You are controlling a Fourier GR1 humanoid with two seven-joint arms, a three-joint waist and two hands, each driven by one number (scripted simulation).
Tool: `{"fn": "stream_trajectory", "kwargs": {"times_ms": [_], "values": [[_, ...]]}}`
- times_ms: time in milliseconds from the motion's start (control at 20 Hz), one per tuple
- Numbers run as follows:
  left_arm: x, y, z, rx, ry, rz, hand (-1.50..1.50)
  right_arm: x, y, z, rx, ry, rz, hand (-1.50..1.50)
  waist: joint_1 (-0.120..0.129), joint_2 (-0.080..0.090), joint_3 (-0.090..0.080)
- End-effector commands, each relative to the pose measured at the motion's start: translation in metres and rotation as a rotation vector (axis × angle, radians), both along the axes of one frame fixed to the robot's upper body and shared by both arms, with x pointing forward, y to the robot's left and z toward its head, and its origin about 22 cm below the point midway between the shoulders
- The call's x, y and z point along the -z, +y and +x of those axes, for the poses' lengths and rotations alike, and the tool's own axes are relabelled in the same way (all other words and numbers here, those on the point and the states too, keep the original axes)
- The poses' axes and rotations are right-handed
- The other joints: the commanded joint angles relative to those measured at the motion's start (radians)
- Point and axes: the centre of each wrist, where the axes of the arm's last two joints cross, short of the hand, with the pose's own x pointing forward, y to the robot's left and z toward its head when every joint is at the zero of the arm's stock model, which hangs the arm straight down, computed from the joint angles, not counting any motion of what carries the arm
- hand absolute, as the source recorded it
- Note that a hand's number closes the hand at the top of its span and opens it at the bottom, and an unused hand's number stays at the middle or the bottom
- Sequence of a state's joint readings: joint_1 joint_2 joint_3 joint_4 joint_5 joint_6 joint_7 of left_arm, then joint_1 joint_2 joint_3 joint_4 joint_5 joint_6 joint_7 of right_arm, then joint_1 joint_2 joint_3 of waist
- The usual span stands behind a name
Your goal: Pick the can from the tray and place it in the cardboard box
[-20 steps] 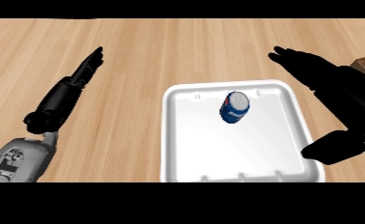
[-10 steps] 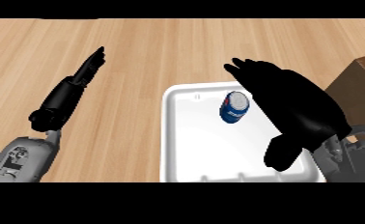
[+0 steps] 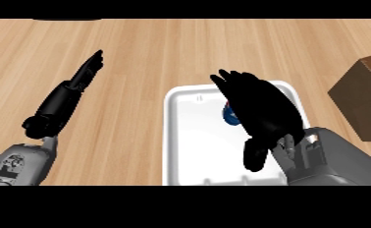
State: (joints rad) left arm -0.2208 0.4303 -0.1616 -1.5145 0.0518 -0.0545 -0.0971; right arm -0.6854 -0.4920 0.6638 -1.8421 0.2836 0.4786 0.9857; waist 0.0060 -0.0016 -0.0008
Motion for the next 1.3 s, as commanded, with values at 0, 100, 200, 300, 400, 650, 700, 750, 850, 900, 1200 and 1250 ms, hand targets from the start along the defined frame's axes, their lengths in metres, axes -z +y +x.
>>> {"fn": "stream_trajectory", "kwargs": {"times_ms": [0,100,200,300,400,650,700,750,850,900,1200,1250], "values": [[-0.004,-0.006,0.008,-0.008,0.015,-0.018,0.0,0.006,0.016,-0.003,0.074,-0.023,-0.101,-1.5,-0.006,0.0,0.0],[0.006,0.007,0.003,0.011,-0.002,0.006,0.0,0.003,0.021,0.008,0.092,-0.026,-0.121,-1.5,-0.003,0.002,0.0],[-0.006,0.007,-0.01,0.006,-0.003,0.007,0.0,0.012,-0.006,0.005,0.084,-0.025,-0.104,-1.5,-0.003,-0.001,0.001],[-0.009,-0.011,0.004,0.0,-0.009,0.006,0.0,0.019,0.019,-0.007,0.08,-0.028,-0.103,-1.5,-0.007,0.0,0.001],[0.018,-0.014,0.002,0.013,0.007,0.01,0.0,0.019,0.02,0.016,0.095,-0.031,-0.124,-1.5,-0.004,0.002,0.0],[-0.001,0.0,0.004,-0.008,0.001,-0.001,0.0,0.051,0.023,0.021,0.124,-0.012,-0.19,-1.5,-0.001,0.002,0.0],[0.009,-0.003,0.006,-0.006,-0.004,-0.005,0.0,0.034,0.012,0.026,0.126,-0.005,-0.194,-1.5,-0.006,0.002,0.0],[0.01,-0.014,-0.009,0.008,-0.006,-0.009,0.0,0.049,-0.002,0.031,0.126,-0.014,-0.206,-1.5,-0.001,0.001,0.001],[-0.003,-0.005,0.005,-0.008,-0.023,-0.003,0.0,0.066,0.012,0.034,0.126,-0.004,-0.195,-1.5,-0.001,0.002,0.001],[0.001,-0.004,0.009,-0.009,-0.013,0.011,0.0,0.067,0.011,0.013,0.112,-0.014,-0.16,-1.5,-0.007,0.001,0.001],[0.004,-0.006,-0.002,-0.006,-0.006,0.003,0.0,0.067,0.005,0.038,0.095,0.032,-0.133,-1.5,-0.002,0.001,0.001],[-0.011,-0.003,0.0,-0.006,-0.005,-0.019,0.0,0.061,-0.005,0.031,0.1,0.037,-0.161,-1.5,-0.004,0.001,0.001]]}}
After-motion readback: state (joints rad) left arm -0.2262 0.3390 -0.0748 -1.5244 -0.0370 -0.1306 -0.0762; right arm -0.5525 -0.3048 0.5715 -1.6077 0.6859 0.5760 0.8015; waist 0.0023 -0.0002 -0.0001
